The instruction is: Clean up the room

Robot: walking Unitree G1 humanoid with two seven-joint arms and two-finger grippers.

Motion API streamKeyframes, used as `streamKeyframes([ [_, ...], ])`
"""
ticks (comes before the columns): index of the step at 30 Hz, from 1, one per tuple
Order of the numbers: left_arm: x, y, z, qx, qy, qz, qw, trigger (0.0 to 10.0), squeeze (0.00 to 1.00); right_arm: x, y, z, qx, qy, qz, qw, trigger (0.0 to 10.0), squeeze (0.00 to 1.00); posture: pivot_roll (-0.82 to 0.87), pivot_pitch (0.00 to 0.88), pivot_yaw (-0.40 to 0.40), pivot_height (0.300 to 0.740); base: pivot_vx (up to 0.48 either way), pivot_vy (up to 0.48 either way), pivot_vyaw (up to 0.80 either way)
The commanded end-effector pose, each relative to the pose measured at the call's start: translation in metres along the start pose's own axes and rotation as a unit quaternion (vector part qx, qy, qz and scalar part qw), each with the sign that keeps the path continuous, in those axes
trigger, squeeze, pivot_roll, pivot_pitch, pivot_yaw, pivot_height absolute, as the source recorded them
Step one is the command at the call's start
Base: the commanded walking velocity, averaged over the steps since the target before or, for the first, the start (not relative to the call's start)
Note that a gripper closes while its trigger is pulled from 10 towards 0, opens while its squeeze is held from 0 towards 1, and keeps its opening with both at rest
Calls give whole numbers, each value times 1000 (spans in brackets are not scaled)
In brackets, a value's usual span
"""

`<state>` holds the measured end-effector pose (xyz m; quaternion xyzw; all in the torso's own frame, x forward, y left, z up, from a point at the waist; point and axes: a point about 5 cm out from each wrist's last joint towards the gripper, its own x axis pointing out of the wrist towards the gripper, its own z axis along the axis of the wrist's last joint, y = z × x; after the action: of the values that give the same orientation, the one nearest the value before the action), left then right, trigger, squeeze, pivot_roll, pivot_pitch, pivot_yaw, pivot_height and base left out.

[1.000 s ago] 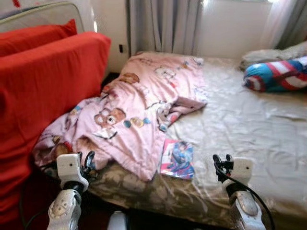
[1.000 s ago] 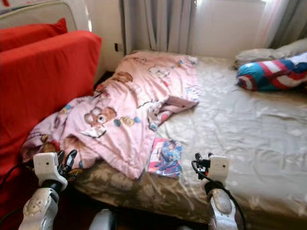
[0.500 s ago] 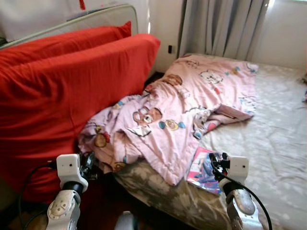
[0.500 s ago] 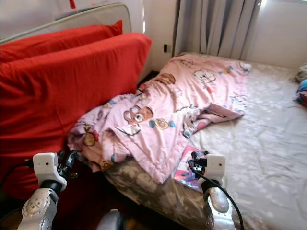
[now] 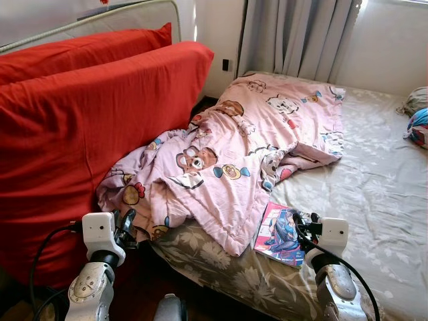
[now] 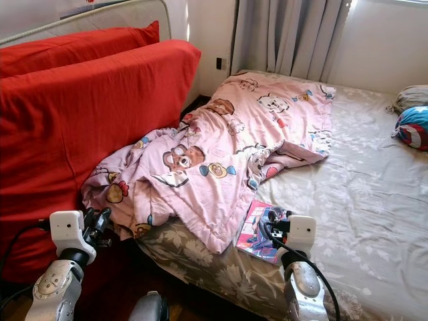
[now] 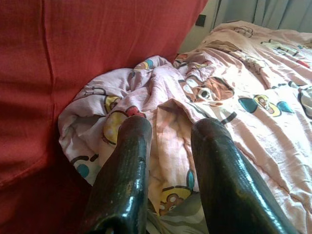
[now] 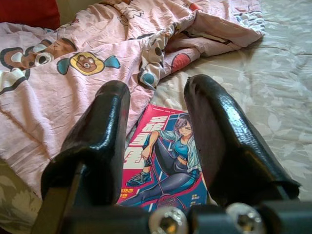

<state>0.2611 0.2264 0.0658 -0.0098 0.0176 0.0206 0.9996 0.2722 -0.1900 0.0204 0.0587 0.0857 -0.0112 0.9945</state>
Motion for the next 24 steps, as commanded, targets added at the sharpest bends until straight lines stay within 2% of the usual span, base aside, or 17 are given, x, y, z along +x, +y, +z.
streamKeyframes([
  [1, 1, -2, 0, -8, 1, -4, 1000, 10000, 0, 0, -1, -1, 3, 2, -3, 1000, 10000, 0, 51, 0, -22, 646, 285, 0, 0],
  [24, 3, -1, 5, -6, -2, -8, 1000, 10000, 0, -1, 3, -2, 3, 4, 2, 1000, 10000, 0, 51, 0, -16, 646, 311, 0, 0],
])
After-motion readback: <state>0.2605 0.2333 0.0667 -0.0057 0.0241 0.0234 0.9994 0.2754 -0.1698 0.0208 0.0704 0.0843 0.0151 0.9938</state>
